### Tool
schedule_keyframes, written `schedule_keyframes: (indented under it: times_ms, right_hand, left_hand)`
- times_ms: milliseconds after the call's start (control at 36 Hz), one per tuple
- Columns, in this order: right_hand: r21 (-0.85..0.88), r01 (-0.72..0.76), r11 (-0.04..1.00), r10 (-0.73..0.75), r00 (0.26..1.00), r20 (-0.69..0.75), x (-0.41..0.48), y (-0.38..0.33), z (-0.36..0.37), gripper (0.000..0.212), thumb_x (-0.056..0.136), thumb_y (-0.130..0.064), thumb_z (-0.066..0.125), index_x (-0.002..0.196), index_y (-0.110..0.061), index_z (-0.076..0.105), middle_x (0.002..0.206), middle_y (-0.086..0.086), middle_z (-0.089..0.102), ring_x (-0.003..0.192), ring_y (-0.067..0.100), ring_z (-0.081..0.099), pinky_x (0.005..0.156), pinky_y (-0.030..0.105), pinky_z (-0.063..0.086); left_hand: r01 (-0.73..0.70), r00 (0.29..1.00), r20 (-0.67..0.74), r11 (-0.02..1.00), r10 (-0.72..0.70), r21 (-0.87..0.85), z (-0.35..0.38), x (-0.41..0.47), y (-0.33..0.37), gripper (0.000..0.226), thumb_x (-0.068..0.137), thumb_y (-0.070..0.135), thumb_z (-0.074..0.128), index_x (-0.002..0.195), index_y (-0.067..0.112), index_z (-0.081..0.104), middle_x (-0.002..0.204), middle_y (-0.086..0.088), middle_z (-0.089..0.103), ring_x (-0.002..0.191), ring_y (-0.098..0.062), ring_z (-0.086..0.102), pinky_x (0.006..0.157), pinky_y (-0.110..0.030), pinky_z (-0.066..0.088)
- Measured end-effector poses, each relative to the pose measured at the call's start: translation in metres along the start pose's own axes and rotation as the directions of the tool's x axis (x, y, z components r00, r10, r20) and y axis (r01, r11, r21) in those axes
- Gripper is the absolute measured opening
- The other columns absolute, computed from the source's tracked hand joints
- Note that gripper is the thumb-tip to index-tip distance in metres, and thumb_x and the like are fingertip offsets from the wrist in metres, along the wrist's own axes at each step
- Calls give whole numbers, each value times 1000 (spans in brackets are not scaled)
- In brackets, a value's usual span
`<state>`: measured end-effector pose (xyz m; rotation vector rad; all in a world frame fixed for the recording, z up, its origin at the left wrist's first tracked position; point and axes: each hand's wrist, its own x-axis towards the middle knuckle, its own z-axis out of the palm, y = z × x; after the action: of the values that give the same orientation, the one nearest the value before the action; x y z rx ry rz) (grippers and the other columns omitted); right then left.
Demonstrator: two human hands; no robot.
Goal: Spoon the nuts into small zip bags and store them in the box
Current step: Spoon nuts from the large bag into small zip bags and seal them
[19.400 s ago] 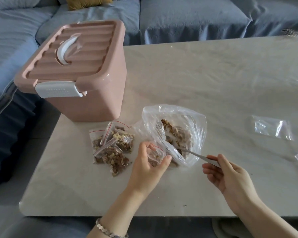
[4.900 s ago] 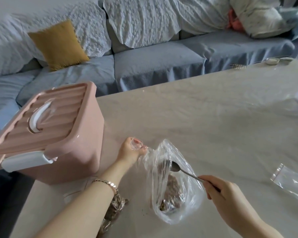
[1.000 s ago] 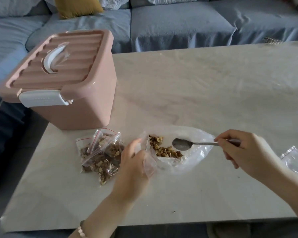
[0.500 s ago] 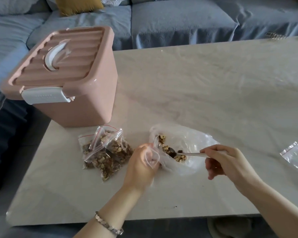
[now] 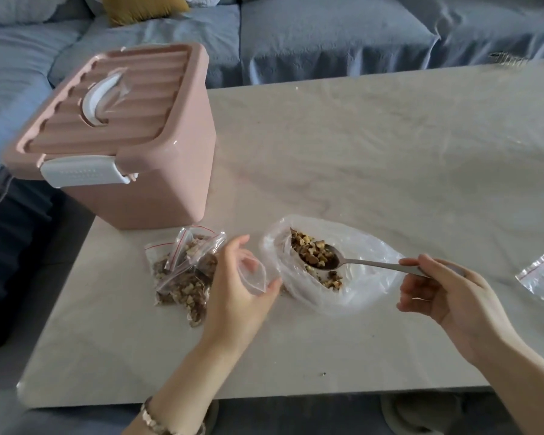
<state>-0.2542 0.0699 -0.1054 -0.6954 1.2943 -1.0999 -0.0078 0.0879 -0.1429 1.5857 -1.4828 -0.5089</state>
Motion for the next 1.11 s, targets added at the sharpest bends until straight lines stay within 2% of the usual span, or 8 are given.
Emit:
schedule_keyframes:
  times_ms: [83, 194, 361, 556, 694, 806, 944, 1111]
  right_hand:
    - [-7, 35, 999, -35, 999, 6, -1, -7, 2, 29, 94, -14, 44, 81, 2, 63, 50, 11, 56, 42, 22, 54, 41, 28, 50]
    - [-5, 61, 998, -61, 998, 2, -3, -21, 6, 30, 95, -16, 42, 80, 2, 61, 47, 9, 55, 39, 21, 53, 40, 27, 50]
    - [-64, 102, 993, -100, 994, 39, -5, -43, 17, 31, 95, -17, 42, 78, 1, 60, 45, 8, 54, 37, 19, 52, 38, 26, 48]
    - [-185, 127, 975, -109, 989, 103, -3, -56, 33, 31, 96, -16, 44, 75, 0, 61, 47, 8, 54, 38, 20, 51, 39, 27, 48]
    - [-289, 147, 946, -112, 985, 134, -4, -58, 40, 32, 95, -18, 45, 75, 0, 62, 48, 9, 57, 39, 23, 53, 41, 28, 49]
    - [-383, 188, 904, -131, 976, 172, -7, -61, 50, 31, 96, -17, 44, 77, 1, 61, 48, 8, 58, 38, 24, 54, 41, 27, 50]
    - [-527, 300, 796, -171, 945, 279, -16, -62, 68, 27, 95, -17, 45, 77, -5, 62, 51, 7, 62, 42, 23, 59, 47, 27, 51]
    - [-701, 554, 450, -279, 833, 478, -35, -55, 89, 27, 88, -37, 41, 74, -23, 60, 59, -1, 65, 50, 11, 60, 60, 32, 50]
  left_hand:
    - [73, 994, 82, 993, -66, -92, 4, -2, 0, 69, 69, 12, 80, 120, 28, 36, 92, 7, 52, 89, 12, 47, 80, 2, 30]
    - [158, 979, 155, 975, -134, -156, 9, 1, 5, 62, 62, 45, 63, 117, 33, 37, 99, 13, 48, 94, 13, 44, 76, 4, 30]
    - [128, 971, 215, 987, -105, -96, 12, 6, 10, 61, 75, 11, 68, 118, 33, 31, 99, 15, 43, 102, 0, 43, 82, 4, 29]
    - [-45, 981, 189, 999, 47, -15, 10, 13, 12, 62, 71, 1, 72, 120, 26, 43, 98, 25, 41, 101, -12, 45, 88, 1, 26]
    - [-175, 968, 189, 984, 164, 42, 13, 20, 4, 62, 65, 1, 74, 122, 8, 49, 97, 24, 44, 91, -3, 47, 92, -23, 36]
    - [-180, 948, 272, 983, 165, 34, 12, 19, 4, 67, 69, -5, 72, 129, 7, 45, 103, 11, 48, 105, -12, 50, 96, -11, 32]
    - [-223, 929, 307, 975, 209, 13, 16, 18, 3, 66, 73, -3, 68, 131, 12, 41, 106, 6, 54, 106, -16, 51, 94, -11, 35]
    - [-195, 965, 190, 980, 182, 50, 22, 14, 0, 65, 68, 17, 65, 124, 23, 33, 108, 5, 51, 102, -10, 47, 96, -11, 29]
